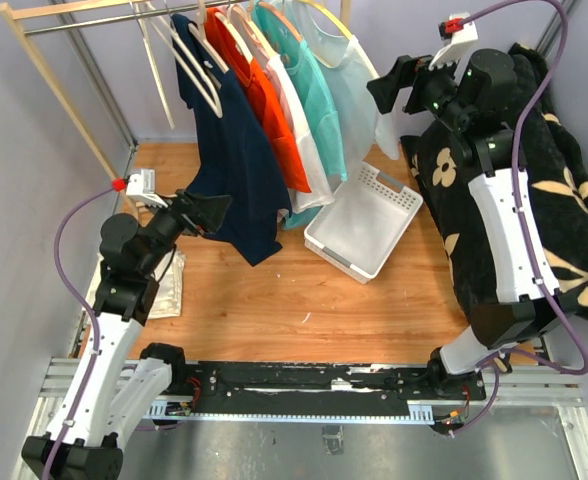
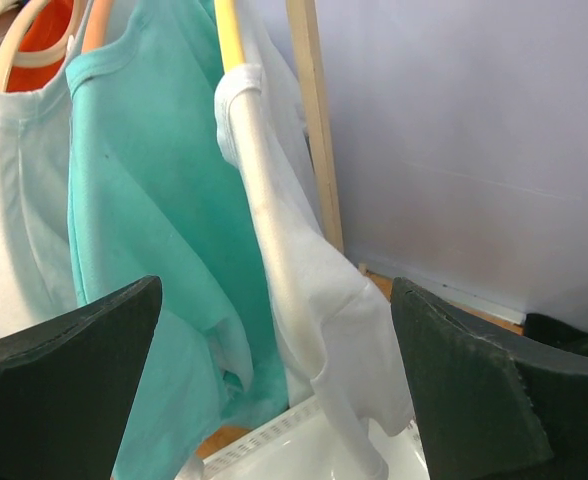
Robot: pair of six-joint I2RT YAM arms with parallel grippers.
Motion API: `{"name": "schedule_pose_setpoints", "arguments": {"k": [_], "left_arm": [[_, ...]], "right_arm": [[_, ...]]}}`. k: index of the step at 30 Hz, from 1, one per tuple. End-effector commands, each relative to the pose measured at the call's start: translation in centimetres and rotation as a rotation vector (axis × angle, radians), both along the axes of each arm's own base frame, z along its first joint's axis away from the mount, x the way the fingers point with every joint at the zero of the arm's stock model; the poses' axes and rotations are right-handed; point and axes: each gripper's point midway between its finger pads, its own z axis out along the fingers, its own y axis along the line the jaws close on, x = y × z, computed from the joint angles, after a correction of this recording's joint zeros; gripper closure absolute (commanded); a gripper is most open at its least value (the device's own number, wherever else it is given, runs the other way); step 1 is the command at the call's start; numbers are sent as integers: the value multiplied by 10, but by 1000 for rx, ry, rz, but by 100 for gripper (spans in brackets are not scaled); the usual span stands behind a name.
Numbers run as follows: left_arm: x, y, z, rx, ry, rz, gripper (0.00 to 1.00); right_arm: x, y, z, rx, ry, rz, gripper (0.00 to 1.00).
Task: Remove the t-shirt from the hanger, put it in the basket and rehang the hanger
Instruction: Pick up the hanger from the clothesline.
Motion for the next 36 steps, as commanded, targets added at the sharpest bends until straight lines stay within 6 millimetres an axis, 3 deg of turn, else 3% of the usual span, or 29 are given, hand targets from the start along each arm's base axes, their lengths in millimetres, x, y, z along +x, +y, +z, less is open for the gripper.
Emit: {"name": "schedule_pose_setpoints", "arguments": {"k": [1,11,20,36], "left_arm": [[-2,8,21,34,-54,37,0],[-8,9,19,45,-68,32,0],[-16,8,20,48,-92,22,0],[-12,9,15,54,-98,31,0]], "right_arm": [[6,4,18,-24,-57,11,2],[29,24,35,-88,-136,40,0],[44,39,34,-119,-177,44,8],[70,54,28,-124,-209,37,41]]}}
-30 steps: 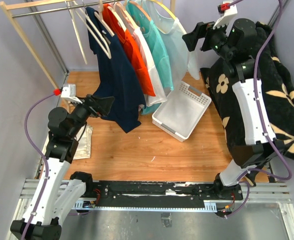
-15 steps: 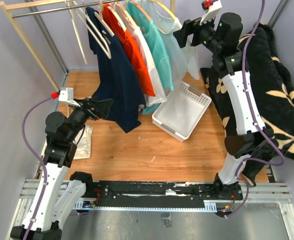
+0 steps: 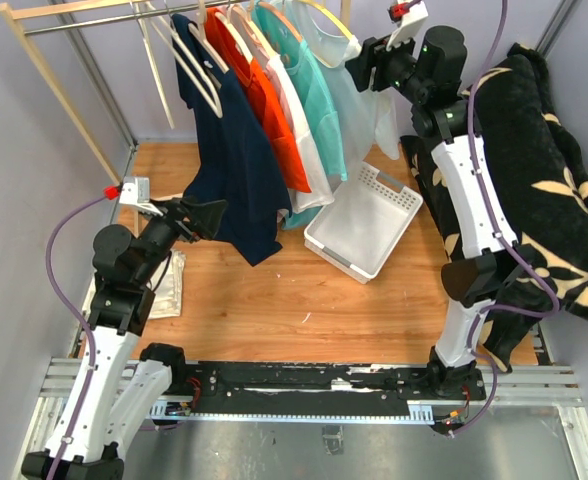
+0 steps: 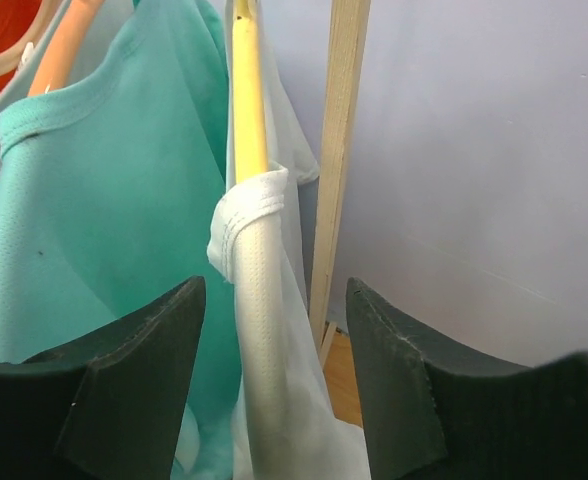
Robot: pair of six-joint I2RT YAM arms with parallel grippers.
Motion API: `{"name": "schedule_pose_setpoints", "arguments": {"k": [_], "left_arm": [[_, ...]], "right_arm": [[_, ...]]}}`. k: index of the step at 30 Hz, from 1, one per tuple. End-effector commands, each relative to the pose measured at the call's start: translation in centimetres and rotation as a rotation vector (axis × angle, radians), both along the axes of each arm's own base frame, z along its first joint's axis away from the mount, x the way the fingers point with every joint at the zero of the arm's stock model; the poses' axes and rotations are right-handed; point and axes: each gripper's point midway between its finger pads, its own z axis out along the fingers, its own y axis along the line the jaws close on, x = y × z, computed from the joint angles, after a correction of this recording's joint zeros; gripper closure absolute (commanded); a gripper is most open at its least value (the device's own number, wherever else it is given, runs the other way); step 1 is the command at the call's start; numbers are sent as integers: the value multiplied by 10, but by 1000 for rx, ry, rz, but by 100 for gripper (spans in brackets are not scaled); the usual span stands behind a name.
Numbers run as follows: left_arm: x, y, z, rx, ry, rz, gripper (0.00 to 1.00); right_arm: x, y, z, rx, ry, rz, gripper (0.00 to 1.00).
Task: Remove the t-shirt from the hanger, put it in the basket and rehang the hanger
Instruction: Pick up the hanger from the clothesline.
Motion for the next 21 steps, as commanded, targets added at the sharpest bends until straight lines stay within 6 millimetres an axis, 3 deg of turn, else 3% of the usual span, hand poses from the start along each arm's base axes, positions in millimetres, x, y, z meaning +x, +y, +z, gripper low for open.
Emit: {"name": "schedule_pose_setpoints", "arguments": {"k": [1,21], "left_arm": [[3,1,5,9,-38,4,0],[5,1,4,7,-39,6,0]], "right_arm": [[-1,7,25,13,-84,3,43],[-8,12,31,6,-113,28,88]]}}
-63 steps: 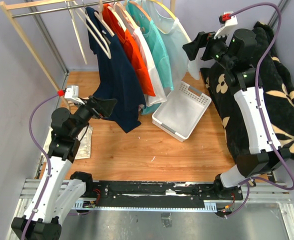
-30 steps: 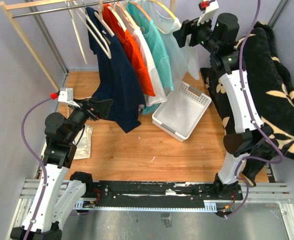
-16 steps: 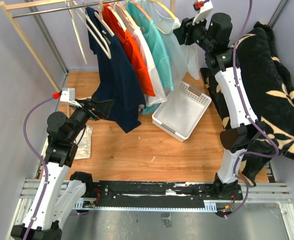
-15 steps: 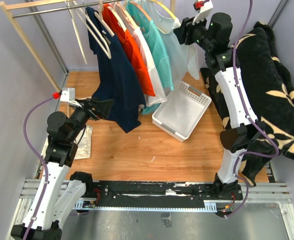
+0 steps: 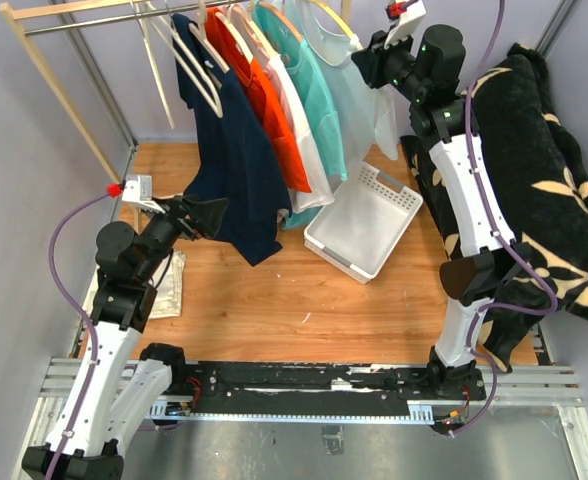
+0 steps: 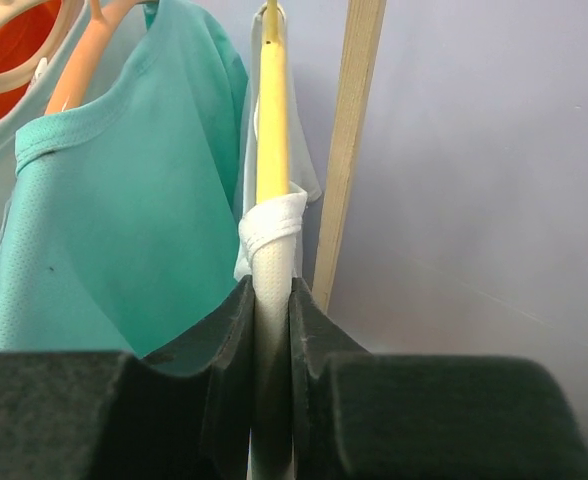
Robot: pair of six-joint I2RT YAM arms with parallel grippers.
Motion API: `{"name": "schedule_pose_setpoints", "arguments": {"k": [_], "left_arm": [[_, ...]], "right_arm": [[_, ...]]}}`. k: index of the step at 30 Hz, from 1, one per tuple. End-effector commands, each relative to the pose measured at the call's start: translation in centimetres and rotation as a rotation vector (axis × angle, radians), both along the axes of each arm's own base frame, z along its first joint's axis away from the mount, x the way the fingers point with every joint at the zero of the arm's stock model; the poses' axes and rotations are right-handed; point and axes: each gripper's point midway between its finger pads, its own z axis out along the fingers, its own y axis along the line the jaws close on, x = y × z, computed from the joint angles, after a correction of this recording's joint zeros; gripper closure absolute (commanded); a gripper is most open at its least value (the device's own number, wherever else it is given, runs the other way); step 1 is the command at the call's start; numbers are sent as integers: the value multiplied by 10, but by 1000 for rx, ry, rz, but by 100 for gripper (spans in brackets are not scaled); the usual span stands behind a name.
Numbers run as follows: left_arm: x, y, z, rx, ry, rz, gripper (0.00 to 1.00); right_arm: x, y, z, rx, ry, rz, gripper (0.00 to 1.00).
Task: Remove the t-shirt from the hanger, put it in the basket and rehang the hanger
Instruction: Pick up the hanger from the clothesline.
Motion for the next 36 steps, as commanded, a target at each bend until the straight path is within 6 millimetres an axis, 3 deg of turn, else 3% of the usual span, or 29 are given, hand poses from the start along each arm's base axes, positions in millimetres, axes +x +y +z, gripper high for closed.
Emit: {"name": "schedule_pose_setpoints", "arguments": {"k": [1,5,17,26,32,36], "left_arm": [[-1,2,6,3,-37,5,0],[-3,2,9,-4,-42,2,0],[-7,0,16,-11,-57,-9,0],[-11,-2,23,-16,-70,-25,0],[-15,-3,27,-20,-76,-32,0],[-17,-2,30,-22,-84,-34,0]], "right_arm": [[-15,8,29,17,-82,24,92],[-18,9,39,32,-113,18,99],[-42,6,89,118,-298,-12,99],[-63,-2,115,165,-379,-35,99],[-74,-5,119,158,-375,-38,99],[-80,-8,102,136,-344,-48,99]]}}
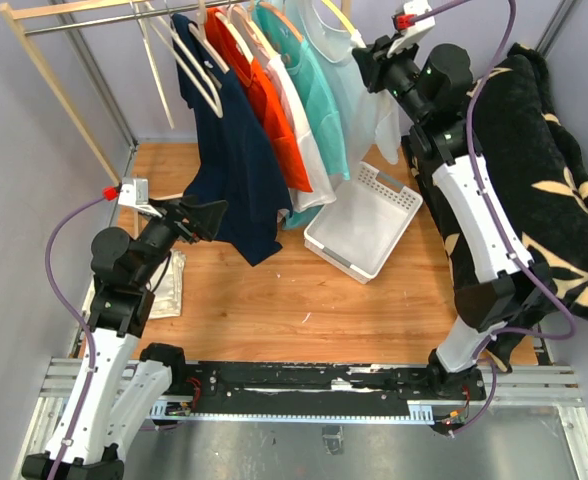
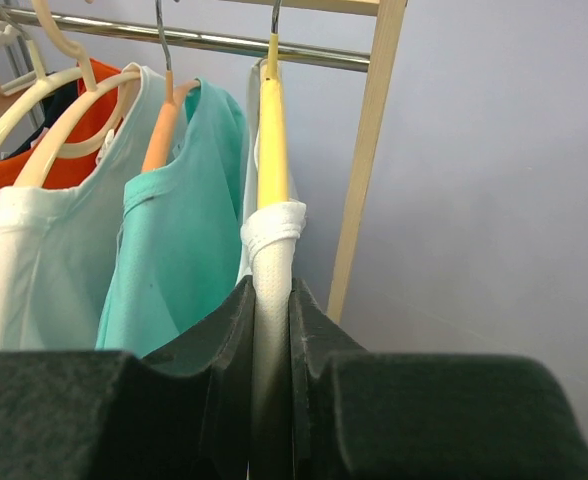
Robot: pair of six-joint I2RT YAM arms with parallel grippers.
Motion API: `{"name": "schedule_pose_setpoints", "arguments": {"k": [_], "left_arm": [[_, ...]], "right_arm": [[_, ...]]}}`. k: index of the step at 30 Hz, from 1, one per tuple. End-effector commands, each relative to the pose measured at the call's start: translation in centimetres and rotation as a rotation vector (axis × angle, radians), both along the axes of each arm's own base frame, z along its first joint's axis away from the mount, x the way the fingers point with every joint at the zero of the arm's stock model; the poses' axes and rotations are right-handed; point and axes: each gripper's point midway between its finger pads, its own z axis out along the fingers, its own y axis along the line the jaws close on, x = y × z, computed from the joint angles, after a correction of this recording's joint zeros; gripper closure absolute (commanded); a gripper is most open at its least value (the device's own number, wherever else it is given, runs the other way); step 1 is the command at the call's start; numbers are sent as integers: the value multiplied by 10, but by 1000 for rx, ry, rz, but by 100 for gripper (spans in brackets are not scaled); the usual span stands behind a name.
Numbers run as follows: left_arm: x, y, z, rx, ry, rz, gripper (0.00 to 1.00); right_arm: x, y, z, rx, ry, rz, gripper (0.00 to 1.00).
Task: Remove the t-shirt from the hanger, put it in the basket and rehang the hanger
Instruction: Pick up the hanger from the clothesline.
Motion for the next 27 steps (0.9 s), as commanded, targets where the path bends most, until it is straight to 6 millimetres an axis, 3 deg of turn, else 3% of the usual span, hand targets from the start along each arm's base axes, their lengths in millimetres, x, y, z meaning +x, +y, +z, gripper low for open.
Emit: {"name": "schedule_pose_setpoints", "arguments": {"k": [1,10,14,27], "left_arm": [[-9,-1,23,-14,-56,-17,0],[-14,-4,26,-22,-66,-42,0],[-20,-7,29,-23,-81,-64,0],[-41,-25,38,-59,-114,-198,0]], "right_arm": [[-46,-16,58,63,-178,-22,99],[-68,-34,12,35,-121,-72,99],[-91,-51,-3,28,-122,-109,99],[-188,-104,53,73,-263,-190,99]]}}
